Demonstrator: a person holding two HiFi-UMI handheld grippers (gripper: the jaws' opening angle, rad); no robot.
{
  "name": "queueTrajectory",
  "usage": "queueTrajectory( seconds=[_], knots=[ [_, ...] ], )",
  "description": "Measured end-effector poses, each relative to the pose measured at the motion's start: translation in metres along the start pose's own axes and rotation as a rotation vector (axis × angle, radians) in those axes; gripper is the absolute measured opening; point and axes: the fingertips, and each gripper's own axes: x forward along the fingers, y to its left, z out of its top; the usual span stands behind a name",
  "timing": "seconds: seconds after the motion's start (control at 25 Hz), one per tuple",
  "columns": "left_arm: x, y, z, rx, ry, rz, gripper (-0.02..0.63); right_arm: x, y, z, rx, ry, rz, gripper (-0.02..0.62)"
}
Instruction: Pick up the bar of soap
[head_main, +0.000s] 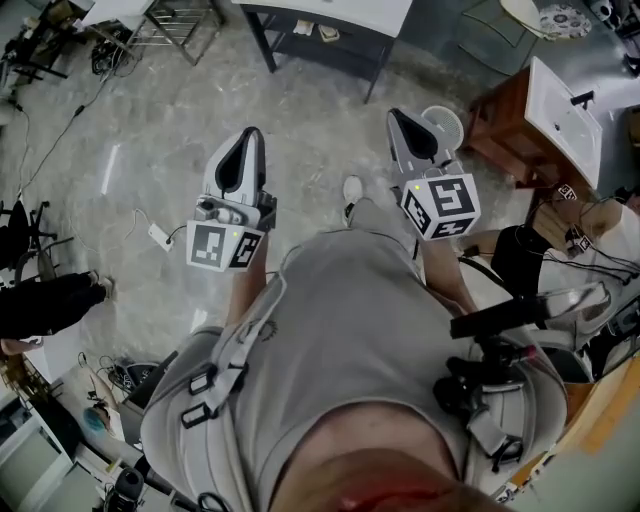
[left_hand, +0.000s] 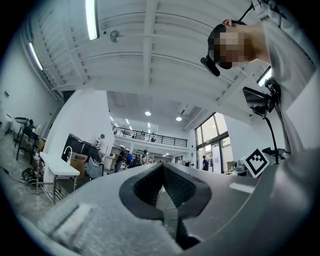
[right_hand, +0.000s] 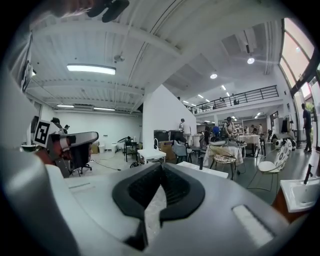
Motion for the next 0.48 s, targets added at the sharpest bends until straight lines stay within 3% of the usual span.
queueTrajectory(
  seconds=[0.32, 0.48],
  knots=[
    [0.084, 0.018, -0.001, 0.014, 0.016, 0.016, -0.006, 0.074, -0.057, 0.021, 0.002, -0.013, 0.065, 0.003],
    [0.116, 0.035, -0.003, 0.046, 0.054, 0.087, -0.006, 0.105, -0.07, 0.033, 0.011, -0.021, 0.11, 0.003]
  ],
)
